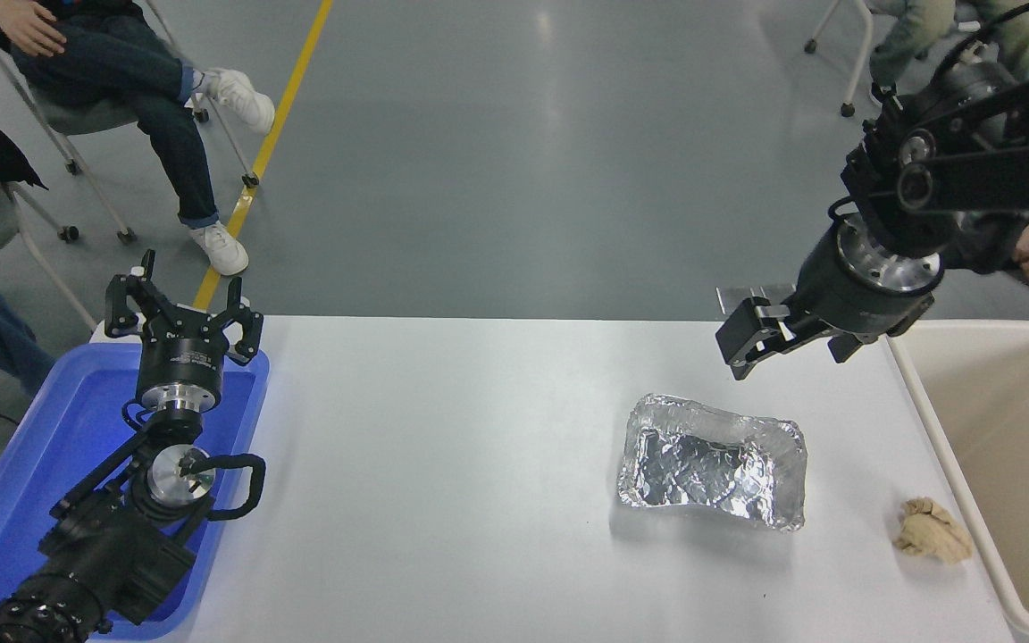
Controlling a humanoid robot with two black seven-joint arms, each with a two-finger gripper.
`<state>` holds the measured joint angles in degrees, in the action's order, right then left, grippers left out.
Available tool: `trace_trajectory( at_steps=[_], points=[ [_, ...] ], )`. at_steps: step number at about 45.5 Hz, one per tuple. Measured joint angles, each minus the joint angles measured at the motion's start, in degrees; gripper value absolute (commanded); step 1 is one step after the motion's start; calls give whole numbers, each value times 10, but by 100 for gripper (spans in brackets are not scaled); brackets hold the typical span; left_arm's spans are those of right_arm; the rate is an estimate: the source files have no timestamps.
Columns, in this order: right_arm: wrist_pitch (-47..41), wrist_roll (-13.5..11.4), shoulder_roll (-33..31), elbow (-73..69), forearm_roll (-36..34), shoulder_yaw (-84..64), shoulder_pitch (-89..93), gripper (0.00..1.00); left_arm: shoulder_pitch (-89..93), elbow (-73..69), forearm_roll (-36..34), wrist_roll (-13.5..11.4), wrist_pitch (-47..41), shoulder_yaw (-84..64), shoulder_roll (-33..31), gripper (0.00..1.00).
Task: Pick up paper cup place in dustbin
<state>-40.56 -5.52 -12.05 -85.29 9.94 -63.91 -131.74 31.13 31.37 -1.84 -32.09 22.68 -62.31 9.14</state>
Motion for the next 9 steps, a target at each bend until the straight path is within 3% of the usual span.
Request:
trace_trajectory(
  at_steps=[9],
  points=[
    [-16, -1, 22, -5, -20, -9, -24, 100, 0, 0, 0, 0, 0, 0, 0, 99]
  ],
)
